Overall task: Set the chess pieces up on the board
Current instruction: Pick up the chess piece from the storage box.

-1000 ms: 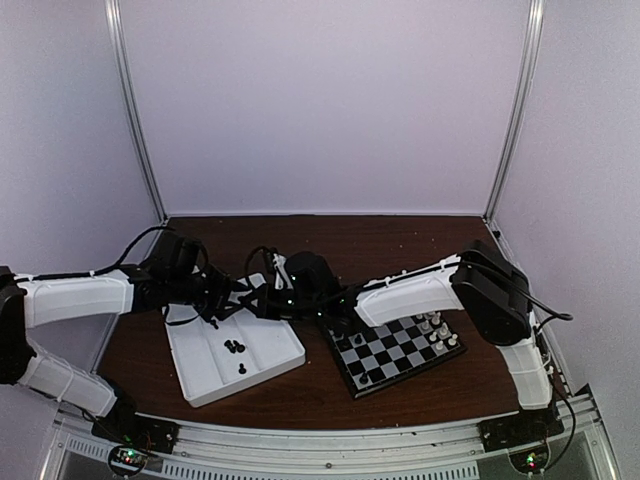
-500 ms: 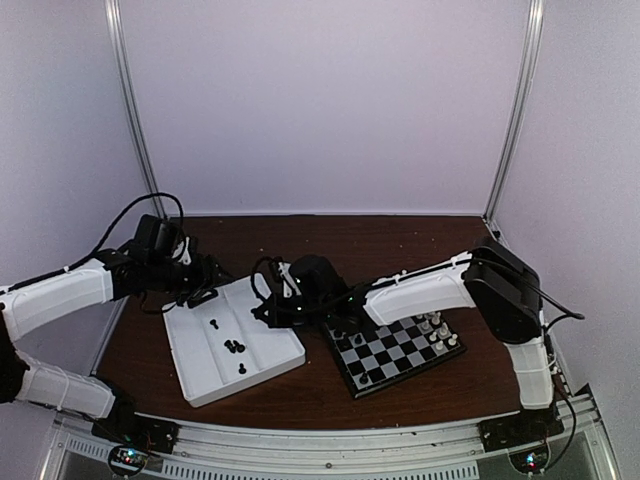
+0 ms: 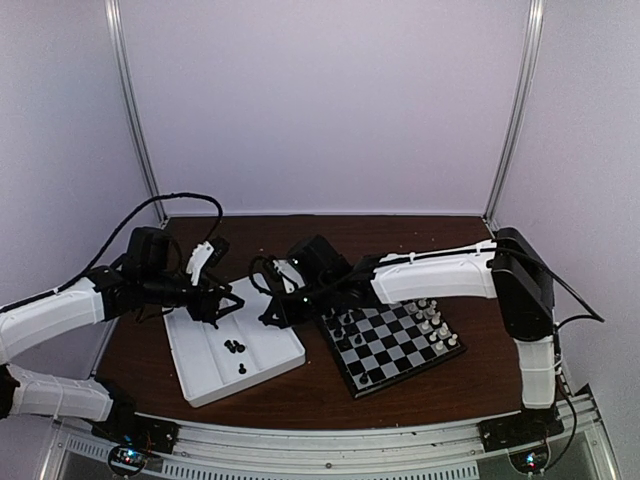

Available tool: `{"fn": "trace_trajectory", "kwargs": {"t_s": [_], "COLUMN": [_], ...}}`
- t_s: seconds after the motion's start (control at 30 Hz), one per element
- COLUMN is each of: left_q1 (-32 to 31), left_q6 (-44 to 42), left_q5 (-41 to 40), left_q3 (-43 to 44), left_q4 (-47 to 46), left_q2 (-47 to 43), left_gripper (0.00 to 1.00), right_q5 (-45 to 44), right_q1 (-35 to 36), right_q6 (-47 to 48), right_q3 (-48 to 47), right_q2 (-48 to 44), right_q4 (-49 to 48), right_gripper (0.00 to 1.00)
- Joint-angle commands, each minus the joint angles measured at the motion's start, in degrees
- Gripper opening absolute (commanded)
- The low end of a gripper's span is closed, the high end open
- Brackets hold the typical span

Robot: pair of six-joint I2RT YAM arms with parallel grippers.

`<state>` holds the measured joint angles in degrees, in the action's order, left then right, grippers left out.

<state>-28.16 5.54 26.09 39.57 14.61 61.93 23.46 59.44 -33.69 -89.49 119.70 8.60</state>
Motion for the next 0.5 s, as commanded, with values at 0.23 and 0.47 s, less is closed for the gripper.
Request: {"fn": "trace_trajectory", "kwargs": {"t_s": [0.23,0.47], "left_q1": [-2.77,-2.77], "left_q6": [-40.5,-47.22], "left_q5": [13.35,14.93], "left_q3": [-3.33,-4.51], "left_q4": [-4.06,-7.54], "left_q2": [0.83,6.71], "left_gripper": [0.61,0.6], "right_q5": [7.38,13.51], "right_q1": [-1.36,-3.19], "right_q6": [7.48,5.81], "right_q3": [-4.83,-6.05], "right_q2": [-4.0,-2.89], "right_q4": [13.91,13.35], "right_gripper": [0.05,0.06]}}
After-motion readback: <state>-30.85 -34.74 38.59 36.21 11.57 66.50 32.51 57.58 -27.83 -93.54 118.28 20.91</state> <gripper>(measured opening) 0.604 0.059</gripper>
